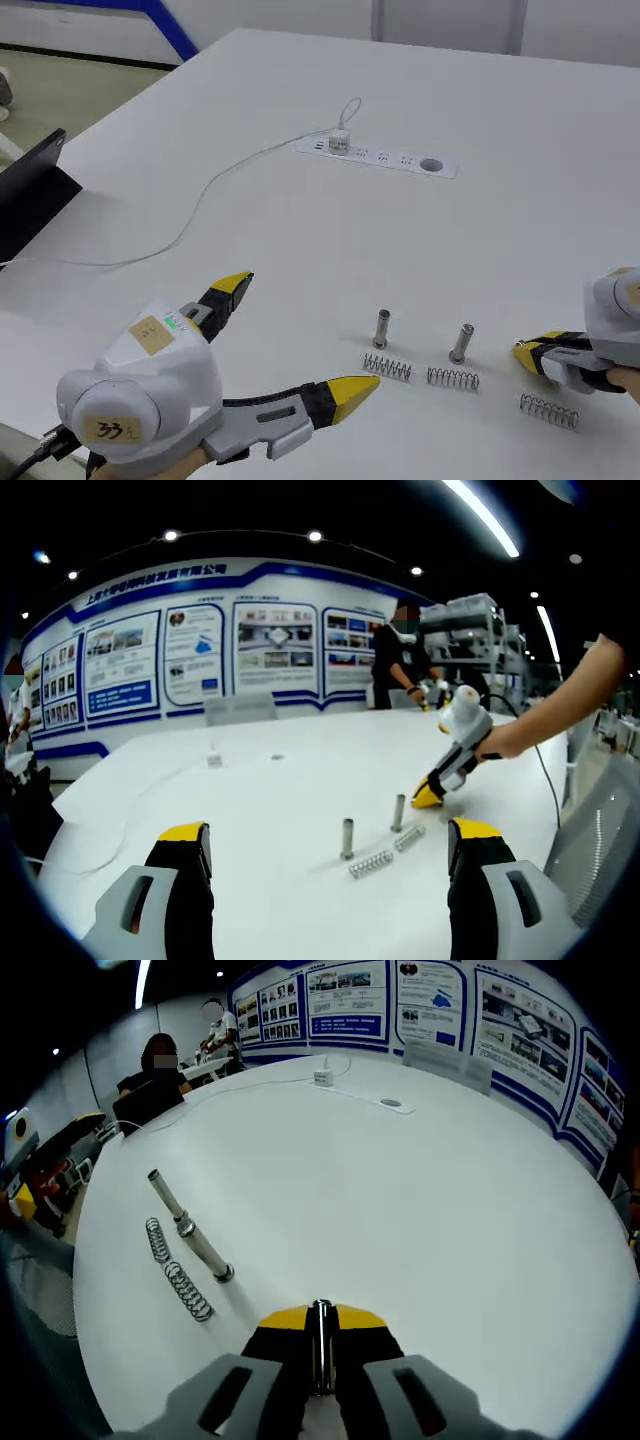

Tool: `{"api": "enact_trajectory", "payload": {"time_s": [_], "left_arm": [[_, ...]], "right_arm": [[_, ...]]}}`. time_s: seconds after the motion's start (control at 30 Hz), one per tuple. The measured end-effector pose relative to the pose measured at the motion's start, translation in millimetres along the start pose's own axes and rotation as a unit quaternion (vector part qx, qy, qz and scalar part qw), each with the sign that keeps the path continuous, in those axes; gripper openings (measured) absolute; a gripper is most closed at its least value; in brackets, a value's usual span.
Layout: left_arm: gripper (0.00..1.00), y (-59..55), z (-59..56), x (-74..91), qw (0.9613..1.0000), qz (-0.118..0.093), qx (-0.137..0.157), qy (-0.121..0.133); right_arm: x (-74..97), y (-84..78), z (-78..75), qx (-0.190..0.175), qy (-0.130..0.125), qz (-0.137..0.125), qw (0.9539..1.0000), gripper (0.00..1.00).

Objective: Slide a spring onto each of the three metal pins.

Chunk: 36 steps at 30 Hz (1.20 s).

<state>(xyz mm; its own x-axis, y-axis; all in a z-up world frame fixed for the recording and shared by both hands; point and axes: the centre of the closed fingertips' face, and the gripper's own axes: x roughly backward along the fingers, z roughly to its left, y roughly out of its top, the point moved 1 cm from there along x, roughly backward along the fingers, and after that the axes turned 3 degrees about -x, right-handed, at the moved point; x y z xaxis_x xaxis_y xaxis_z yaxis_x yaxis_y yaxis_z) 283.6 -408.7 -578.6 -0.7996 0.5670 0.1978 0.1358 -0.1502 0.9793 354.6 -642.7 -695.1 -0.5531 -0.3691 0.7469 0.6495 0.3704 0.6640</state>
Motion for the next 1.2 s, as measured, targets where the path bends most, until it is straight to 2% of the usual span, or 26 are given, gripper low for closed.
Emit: {"api": "enact_trajectory", "payload": {"time_s": [0.17,0.27,0.77,1.1,1.2], "left_arm": [[1.00,1.5,-3.1,-0.3,1.0000,-0.004,-0.002,-0.005],[1.00,-0.5,-4.1,-0.4,1.0000,0.002,-0.007,-0.006],[1.00,-1.5,-5.1,-1.1,0.9999,0.003,-0.007,-0.010],[1.00,-7.1,-8.2,-2.0,0.9996,0.016,-0.012,-0.018],[1.00,-6.0,-8.8,-2.2,0.9996,0.014,-0.014,-0.020]], "right_arm": [[10.6,2.8,-1.6,0.002,-0.006,-0.019,0.9998,0.08],[17.0,5.9,-2.6,0.001,-0.009,-0.029,0.9996,0.08],[31.0,12.1,-5.1,0.007,-0.015,-0.055,0.9983,0.08],[40.0,10.4,-6.8,-0.010,-0.015,-0.075,0.9970,0.08],[41.2,10.8,-6.2,-0.008,-0.015,-0.080,0.9967,0.08]]}}
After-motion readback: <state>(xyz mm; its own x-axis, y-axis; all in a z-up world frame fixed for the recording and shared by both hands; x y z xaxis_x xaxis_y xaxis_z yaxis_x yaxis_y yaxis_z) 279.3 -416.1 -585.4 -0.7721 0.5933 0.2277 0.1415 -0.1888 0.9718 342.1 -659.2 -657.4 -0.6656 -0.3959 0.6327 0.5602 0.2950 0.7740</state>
